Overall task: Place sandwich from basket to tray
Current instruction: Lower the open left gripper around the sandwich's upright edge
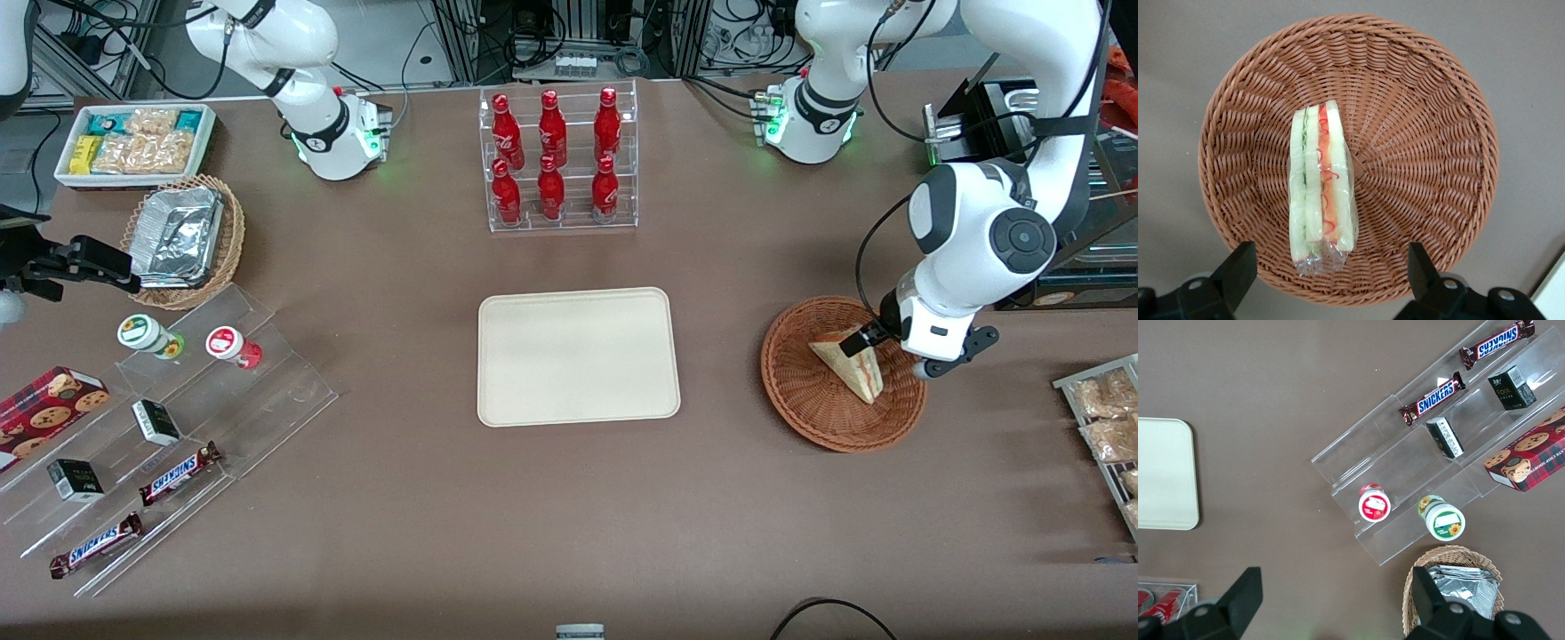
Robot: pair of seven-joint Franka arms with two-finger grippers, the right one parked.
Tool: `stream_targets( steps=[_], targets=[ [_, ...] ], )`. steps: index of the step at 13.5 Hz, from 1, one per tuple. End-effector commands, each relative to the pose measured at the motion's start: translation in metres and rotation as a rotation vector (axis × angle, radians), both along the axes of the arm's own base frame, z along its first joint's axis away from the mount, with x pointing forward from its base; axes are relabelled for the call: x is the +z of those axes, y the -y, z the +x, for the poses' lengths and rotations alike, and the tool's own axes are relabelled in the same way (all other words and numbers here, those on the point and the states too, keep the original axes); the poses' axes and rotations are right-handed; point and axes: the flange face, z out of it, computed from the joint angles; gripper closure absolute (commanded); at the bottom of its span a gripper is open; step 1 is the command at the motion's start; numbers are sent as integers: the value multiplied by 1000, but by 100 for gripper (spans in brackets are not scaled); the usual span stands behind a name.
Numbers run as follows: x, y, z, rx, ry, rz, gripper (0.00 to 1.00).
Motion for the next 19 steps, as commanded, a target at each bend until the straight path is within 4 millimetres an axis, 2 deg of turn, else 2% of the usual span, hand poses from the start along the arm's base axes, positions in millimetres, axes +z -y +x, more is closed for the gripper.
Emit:
stream_targets(
  steps=[1, 4, 11, 13, 14, 15, 16, 17, 19],
  targets=[
    [-7, -2, -11, 38, 41, 4, 0],
    [-23, -3, -13, 54, 48, 1, 0],
    [-72, -4, -16, 62, 58, -5, 0],
    [-86, -12, -15, 75, 66, -3, 0],
    [-86, -13, -15, 76, 71, -3, 8],
    [-85, -13, -15, 75, 71, -3, 34],
    [-83, -14, -16, 73, 74, -2, 71],
    [-80, -14, -17, 67, 76, -2, 97],
    [-72, -14, -18, 63, 77, 0, 100]
  ],
)
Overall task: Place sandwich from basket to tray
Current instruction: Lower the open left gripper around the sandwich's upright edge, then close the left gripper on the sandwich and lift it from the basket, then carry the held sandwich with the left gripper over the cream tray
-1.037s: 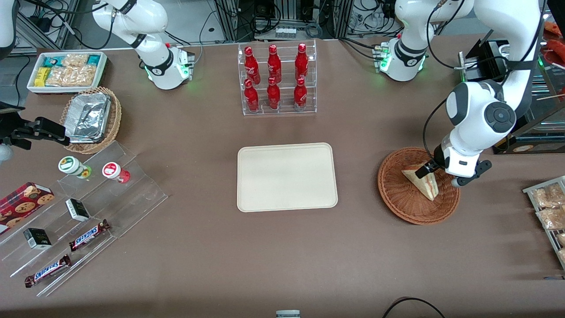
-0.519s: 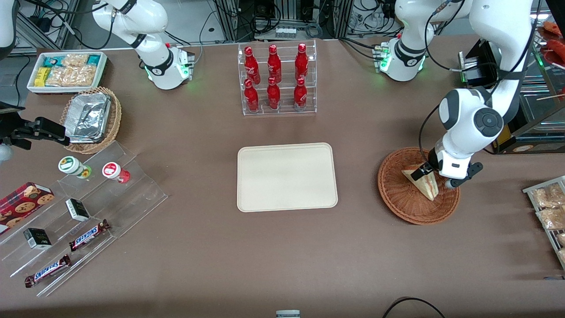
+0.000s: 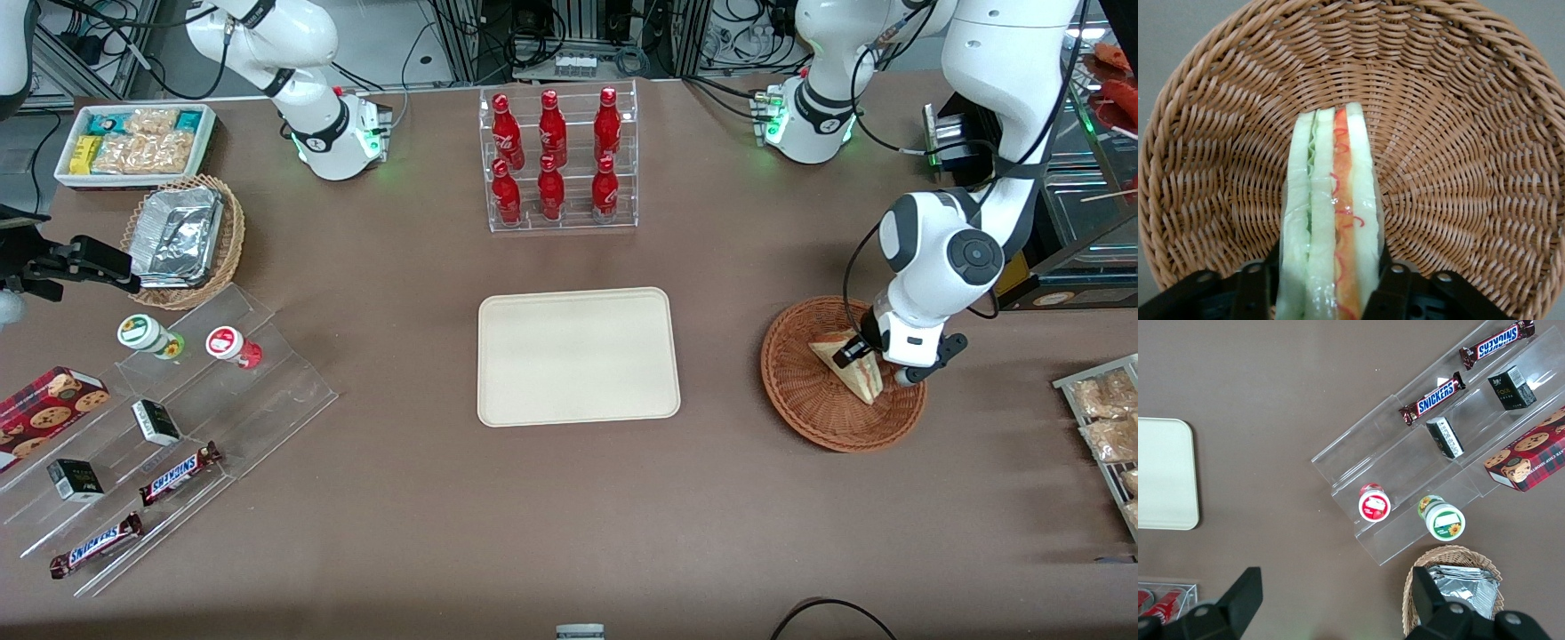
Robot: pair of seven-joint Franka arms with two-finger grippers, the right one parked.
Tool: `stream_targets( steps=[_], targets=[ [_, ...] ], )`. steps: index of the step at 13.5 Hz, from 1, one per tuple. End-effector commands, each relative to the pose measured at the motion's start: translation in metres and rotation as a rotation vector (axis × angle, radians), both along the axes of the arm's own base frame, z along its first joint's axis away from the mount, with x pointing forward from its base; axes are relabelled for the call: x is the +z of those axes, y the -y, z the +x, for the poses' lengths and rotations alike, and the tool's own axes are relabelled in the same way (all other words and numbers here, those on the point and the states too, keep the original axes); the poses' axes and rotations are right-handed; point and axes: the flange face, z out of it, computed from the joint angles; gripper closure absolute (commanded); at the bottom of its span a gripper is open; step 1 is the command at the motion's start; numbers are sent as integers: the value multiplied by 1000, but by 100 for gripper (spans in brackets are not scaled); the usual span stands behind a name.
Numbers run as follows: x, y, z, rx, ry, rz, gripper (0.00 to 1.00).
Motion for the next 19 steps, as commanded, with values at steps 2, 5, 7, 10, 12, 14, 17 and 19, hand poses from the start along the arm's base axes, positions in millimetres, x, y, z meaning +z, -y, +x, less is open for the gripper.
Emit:
stream_targets(
  steps=[2, 5, 7, 10, 12, 14, 17, 19],
  targets=[
    [30, 1, -5, -12, -4, 9, 100],
    [62, 15, -4, -64, -4, 29, 100],
    [77, 51, 2, -157, -38, 55, 100],
    [101, 103, 10, -270, -100, 91, 100],
    [105, 151, 11, -348, -126, 97, 100],
    [108, 192, 9, -416, -121, 96, 100],
    [101, 260, 10, -495, -139, 86, 100],
    [95, 305, 15, -550, -184, 91, 100]
  ],
)
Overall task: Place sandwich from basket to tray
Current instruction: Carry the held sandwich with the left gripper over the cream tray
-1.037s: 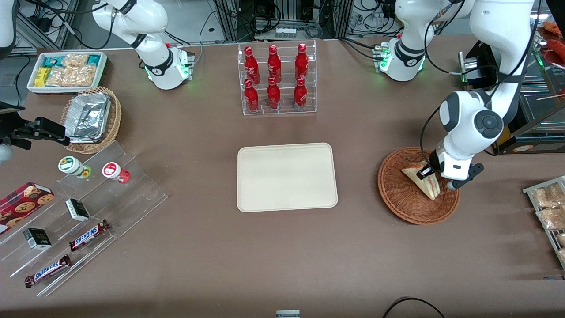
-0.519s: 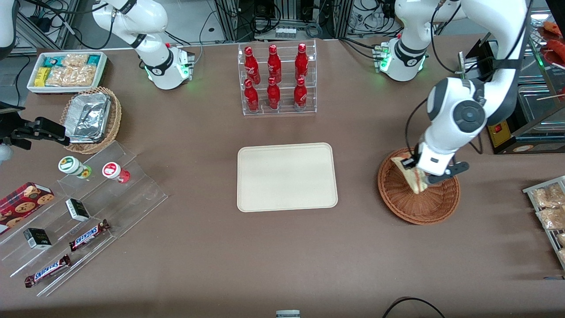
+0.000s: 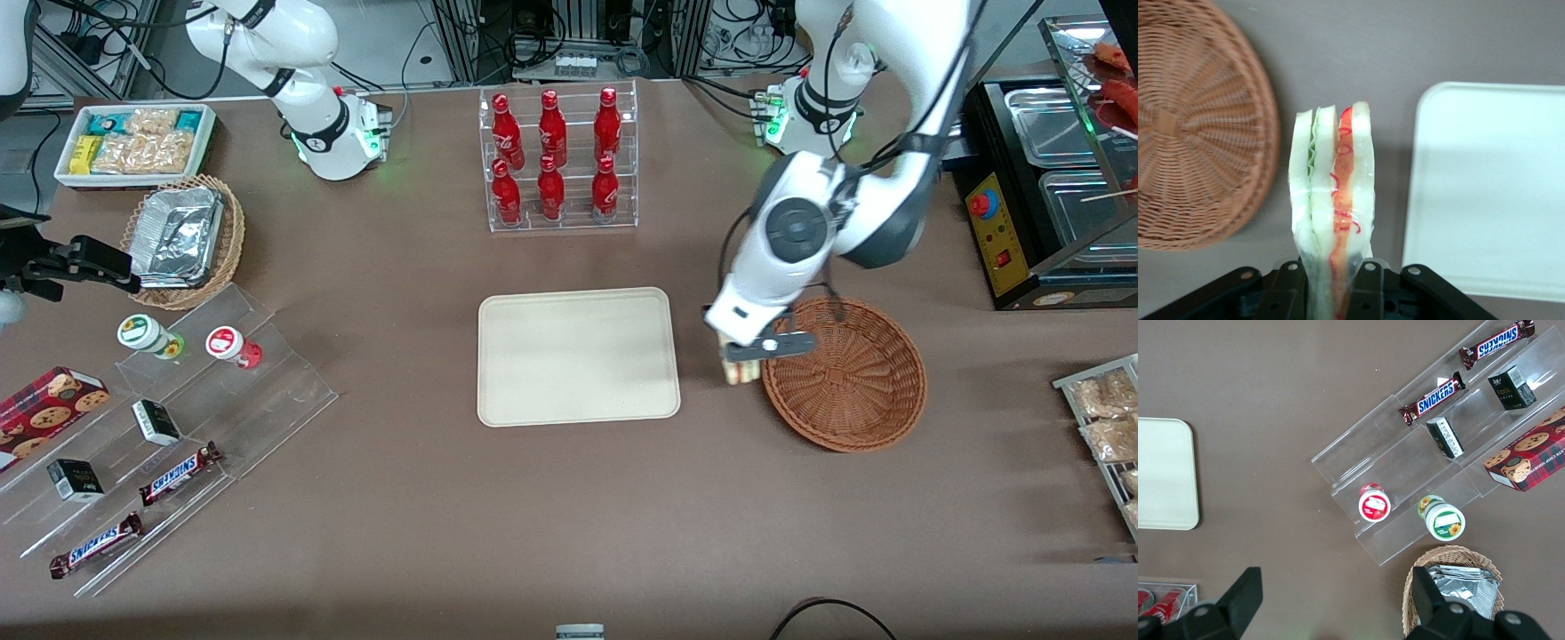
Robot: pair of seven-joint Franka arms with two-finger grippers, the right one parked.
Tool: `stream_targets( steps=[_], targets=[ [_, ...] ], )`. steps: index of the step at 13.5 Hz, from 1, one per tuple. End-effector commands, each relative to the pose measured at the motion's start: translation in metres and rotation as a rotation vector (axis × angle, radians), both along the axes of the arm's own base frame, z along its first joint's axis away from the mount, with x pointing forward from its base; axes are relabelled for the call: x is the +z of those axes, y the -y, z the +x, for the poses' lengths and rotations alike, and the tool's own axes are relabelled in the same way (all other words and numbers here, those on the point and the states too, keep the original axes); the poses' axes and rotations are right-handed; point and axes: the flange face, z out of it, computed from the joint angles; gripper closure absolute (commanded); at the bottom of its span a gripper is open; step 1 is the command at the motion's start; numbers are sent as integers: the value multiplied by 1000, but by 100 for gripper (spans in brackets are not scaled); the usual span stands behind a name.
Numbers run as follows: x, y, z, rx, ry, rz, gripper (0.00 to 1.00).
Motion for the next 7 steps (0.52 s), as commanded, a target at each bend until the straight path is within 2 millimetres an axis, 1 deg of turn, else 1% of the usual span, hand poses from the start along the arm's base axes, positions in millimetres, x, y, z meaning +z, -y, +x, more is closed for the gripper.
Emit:
stream_targets(
  steps=[1, 4, 5, 6, 7],
  targets=[
    [-8, 54, 19, -50, -55, 28, 100],
    [-23, 98, 14, -112, -58, 18, 100],
    [-30, 110, 16, -126, -59, 13, 100],
    [-37, 118, 20, -127, -59, 6, 100],
    [-42, 131, 18, -139, -61, -4, 100]
  ],
)
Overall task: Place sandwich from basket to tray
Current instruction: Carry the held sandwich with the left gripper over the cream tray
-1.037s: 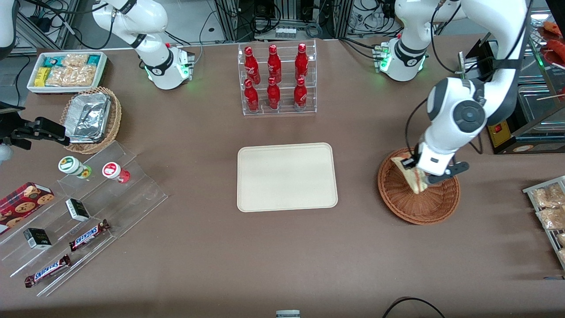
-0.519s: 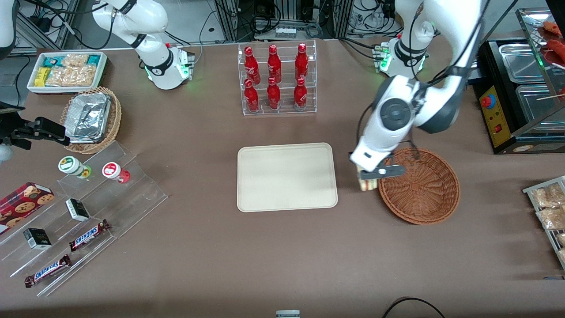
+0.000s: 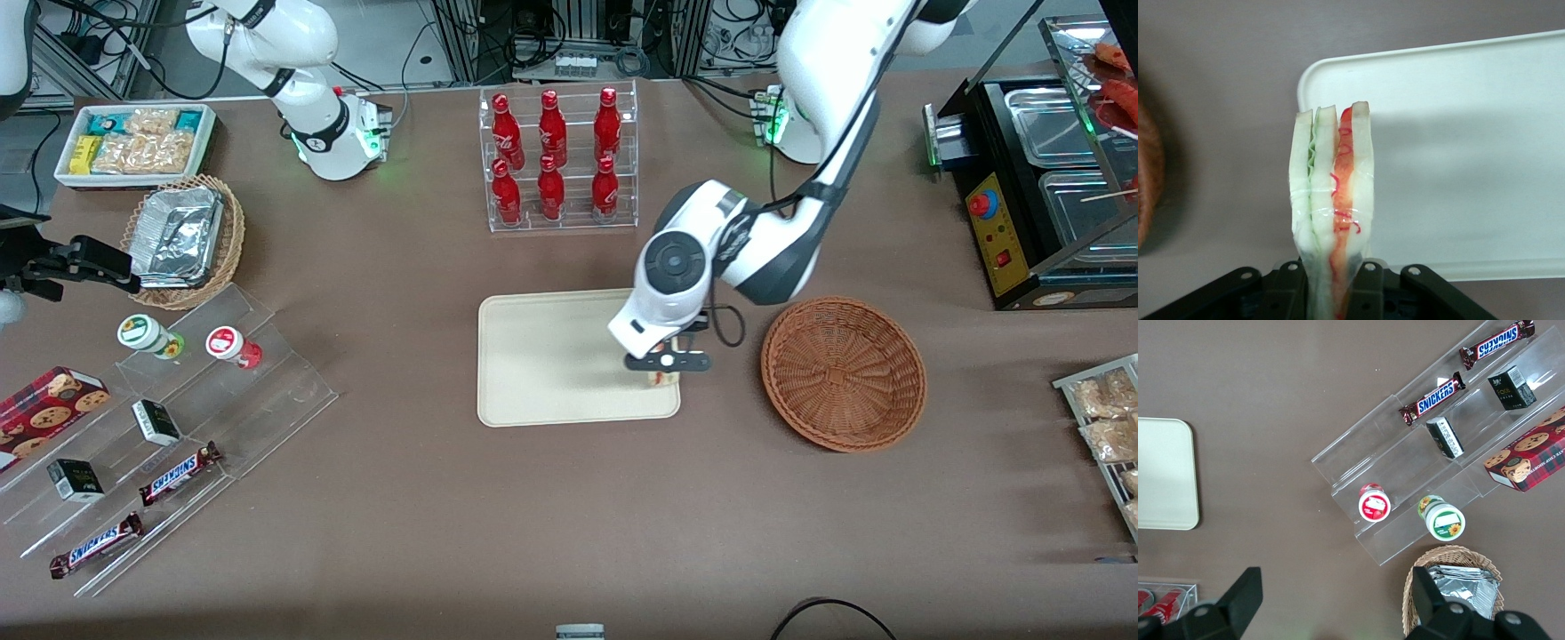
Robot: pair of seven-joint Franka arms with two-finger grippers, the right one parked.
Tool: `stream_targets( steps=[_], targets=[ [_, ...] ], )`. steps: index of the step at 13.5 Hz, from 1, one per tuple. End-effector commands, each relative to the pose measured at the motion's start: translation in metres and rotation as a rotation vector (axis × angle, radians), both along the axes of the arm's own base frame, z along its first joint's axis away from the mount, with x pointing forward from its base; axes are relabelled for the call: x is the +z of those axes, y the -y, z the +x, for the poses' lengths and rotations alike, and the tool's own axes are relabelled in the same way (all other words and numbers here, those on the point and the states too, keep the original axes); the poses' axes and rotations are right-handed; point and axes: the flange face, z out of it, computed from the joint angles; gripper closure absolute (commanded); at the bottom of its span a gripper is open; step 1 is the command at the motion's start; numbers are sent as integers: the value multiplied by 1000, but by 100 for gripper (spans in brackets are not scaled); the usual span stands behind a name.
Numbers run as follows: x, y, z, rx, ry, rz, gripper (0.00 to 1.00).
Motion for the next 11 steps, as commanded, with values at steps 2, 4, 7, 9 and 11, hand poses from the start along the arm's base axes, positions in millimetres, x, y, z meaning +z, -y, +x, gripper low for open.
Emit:
stream_targets(
  steps=[2, 4, 7, 9, 11],
  targets=[
    [-12, 46, 9, -5, -20, -43, 100],
    [-18, 66, 12, 11, -11, -58, 100],
    [-33, 94, 15, 50, 29, -99, 100],
    [-42, 110, 8, 52, 46, -110, 100],
    [-50, 114, 10, 72, 48, -108, 100]
  ],
)
